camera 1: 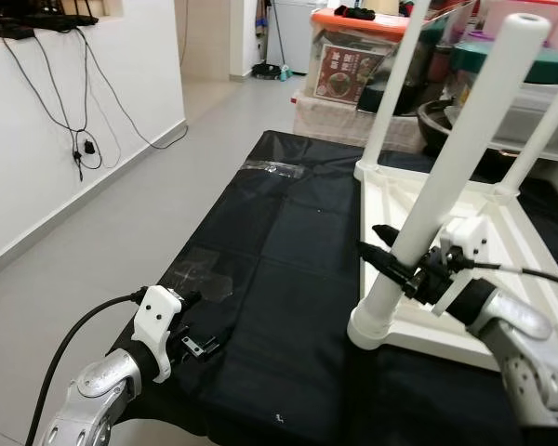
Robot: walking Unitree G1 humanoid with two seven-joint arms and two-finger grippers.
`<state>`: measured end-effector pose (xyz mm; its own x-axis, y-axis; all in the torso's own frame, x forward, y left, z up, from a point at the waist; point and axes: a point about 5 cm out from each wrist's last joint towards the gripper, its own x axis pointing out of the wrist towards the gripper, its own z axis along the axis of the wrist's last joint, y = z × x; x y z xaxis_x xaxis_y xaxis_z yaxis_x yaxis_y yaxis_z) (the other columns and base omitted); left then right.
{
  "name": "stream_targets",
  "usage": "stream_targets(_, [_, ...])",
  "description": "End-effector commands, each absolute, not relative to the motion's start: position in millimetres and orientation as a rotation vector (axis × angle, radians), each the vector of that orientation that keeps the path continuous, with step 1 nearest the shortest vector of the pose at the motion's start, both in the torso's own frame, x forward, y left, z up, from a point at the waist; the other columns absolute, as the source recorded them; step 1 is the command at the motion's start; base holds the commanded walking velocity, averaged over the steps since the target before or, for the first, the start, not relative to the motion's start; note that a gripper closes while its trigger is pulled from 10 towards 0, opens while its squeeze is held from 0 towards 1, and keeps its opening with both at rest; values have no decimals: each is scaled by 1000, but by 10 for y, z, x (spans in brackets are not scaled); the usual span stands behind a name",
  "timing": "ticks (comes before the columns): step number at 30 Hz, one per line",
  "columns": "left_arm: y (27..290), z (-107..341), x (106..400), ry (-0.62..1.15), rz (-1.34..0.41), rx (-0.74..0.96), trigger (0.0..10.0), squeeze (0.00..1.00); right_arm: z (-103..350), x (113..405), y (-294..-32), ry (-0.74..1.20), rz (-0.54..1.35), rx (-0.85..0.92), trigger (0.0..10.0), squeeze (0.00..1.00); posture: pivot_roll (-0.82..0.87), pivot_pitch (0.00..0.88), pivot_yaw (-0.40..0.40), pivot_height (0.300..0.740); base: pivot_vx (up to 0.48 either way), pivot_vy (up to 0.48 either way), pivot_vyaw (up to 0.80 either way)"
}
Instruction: Building children table
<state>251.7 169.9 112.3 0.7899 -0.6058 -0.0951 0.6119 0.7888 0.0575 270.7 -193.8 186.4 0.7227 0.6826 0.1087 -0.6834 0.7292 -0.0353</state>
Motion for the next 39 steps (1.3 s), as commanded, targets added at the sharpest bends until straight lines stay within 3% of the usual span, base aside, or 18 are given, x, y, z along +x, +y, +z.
stream_targets(1, [1708,1091,2524,85,-646,89,10000,0,1592,2652,-1762,-1,829,94,0,0,121,0,-84,740,0,0,0])
stream_targets(18, [1694,1091,2552,79,-630,83,10000,0,1609,2730,-1615,82,1013,-65,0,0,130,0,-109,740,0,0,0])
stream_targets(28, [1755,1085,2573,76,-599,72,10000,0,1566,2794,-1558,86,950,15,0,0,130,0,-115,740,0,0,0])
stream_targets(30, [1752,1084,2571,76,-598,69,10000,0,1517,2803,-1577,103,861,50,0,0,117,0,-108,740,0,0,0])
stream_targets(33, [1750,1075,2587,80,-597,69,10000,0,1246,2841,-1770,222,333,163,0,0,106,0,-96,740,0,0,0])
stream_targets(36, [1753,1076,2594,80,-596,69,10000,0,1186,2826,-1821,247,221,173,0,0,104,0,-93,740,0,0,0])
stream_targets(37, [1762,1083,2607,78,-592,71,10000,0,1124,2780,-1887,260,68,168,0,0,101,0,-88,740,0,0,0])
stream_targets(39, [1762,1083,2607,78,-592,71,10000,0,1124,2780,-1887,260,68,168,0,0,101,0,-88,740,0,0,0])
